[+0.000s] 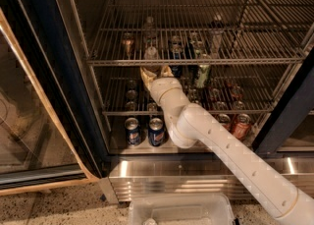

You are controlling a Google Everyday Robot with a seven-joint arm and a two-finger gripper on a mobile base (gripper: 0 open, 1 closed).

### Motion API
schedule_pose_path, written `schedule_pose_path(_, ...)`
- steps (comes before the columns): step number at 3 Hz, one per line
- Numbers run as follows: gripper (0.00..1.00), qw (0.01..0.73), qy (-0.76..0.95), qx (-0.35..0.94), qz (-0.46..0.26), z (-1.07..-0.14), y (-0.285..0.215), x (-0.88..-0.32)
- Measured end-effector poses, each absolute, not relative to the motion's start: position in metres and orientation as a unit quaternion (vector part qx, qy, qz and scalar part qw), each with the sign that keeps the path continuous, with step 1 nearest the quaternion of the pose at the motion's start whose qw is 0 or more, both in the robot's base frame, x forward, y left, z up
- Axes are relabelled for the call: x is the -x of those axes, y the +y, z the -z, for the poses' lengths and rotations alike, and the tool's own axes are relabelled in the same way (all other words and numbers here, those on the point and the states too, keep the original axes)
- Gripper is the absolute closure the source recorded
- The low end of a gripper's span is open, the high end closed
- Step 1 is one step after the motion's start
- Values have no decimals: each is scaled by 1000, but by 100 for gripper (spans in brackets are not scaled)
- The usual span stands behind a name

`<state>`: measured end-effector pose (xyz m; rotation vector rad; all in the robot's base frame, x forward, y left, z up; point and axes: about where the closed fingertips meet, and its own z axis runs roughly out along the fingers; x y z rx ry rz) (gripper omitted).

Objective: Pick water bottle from middle shelf of fridge

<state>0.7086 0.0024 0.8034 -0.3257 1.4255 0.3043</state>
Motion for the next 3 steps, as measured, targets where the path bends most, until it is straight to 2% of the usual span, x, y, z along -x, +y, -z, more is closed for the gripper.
schedule_pose_path(3, 100, 738, 643, 159, -132, -813, 10, -670)
